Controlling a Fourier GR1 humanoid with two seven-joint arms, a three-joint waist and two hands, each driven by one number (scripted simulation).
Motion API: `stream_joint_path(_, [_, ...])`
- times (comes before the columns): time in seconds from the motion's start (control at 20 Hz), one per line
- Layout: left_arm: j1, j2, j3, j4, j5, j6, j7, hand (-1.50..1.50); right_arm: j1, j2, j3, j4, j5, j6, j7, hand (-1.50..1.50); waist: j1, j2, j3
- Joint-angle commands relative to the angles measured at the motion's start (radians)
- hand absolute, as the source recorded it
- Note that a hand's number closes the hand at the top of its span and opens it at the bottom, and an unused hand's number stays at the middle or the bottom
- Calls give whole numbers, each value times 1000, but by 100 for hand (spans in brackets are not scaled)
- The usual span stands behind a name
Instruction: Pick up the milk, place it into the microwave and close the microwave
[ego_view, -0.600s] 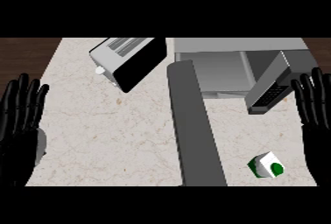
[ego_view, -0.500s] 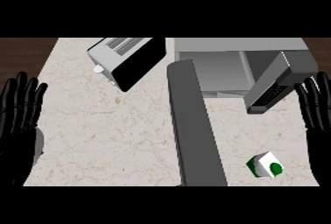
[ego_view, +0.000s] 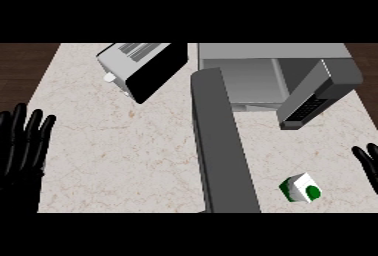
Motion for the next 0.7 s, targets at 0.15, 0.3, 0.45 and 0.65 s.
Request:
stream_joint_path(0.15, [179, 11, 27, -161, 118, -65, 44, -150, 174, 9, -107, -51, -69, 124, -56, -150, 8, 3, -2])
stream_joint_path(0.3, [304, 1, 24, -208, 166, -135, -25, -150, 208, -5, -169, 17, -71, 179, -97, -150, 11, 2, -2])
stream_joint_path(0.45, [264, 63, 168, -244, 292, -147, 49, -150, 112, 28, -120, 71, 30, 135, -59, -150, 17, 5, -2])
stream_joint_path(0.65, [365, -10, 91, -298, 225, -169, -6, -150, 153, 70, -158, 202, 125, 197, -226, -150, 17, 3, -2])
